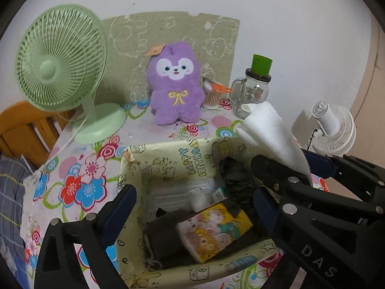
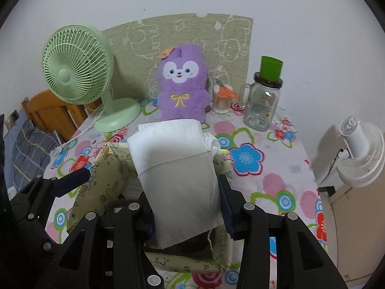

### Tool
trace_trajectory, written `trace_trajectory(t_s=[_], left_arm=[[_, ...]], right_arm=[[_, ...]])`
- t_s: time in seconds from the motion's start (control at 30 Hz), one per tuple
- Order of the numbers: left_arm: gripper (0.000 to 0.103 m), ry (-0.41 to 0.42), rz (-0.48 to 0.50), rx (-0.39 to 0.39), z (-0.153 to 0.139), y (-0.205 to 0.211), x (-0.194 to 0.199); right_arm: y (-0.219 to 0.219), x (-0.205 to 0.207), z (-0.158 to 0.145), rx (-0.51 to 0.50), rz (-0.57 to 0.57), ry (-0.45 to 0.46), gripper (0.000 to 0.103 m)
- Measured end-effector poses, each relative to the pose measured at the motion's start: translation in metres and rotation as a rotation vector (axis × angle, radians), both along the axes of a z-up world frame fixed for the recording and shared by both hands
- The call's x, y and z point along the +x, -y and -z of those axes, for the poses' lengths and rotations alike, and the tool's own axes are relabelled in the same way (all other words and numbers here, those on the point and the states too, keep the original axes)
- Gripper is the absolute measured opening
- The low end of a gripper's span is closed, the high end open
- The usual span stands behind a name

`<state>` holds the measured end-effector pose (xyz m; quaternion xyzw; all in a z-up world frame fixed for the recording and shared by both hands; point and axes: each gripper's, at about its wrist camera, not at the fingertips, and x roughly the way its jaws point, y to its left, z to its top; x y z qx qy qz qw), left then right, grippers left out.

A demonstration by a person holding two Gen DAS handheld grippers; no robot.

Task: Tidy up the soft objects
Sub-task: 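Carry the white pad and yellow snack pack over the fabric box with both grippers, then lower the pad and snack pack into the box, opening both grippers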

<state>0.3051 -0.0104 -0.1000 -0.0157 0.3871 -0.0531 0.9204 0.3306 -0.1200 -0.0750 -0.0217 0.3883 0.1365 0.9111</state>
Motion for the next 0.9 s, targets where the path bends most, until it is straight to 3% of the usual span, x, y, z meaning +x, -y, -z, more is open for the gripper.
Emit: trace_trajectory(t_s=[0.1,0.27,0.3,0.9], left_arm=[[0.103,-0.011,-0.006,-0.017,0.003,-0.007,0.0],[0.103,-0.005,0.011,0.02,0.005,-0.004,-0.004],[0.103,-0.006,-0.001,0.027,0.005,-0.005,-0.004],[0.103,-0.005,-0.017,0.046,-0.008,0.002,-0.039]], right_arm=[[-0.007,0.001,0.002,0.0,-0.025,0.003,0.052],[-0.021,0.003,0.007,-0.012,-0.049,0.001,0.079],[-0.022,0.003,0.008,-0.019,-0.039,0.003,0.08],[-0.002,-0.041,-0.005,0.005,-0.015,0.003,0.082]])
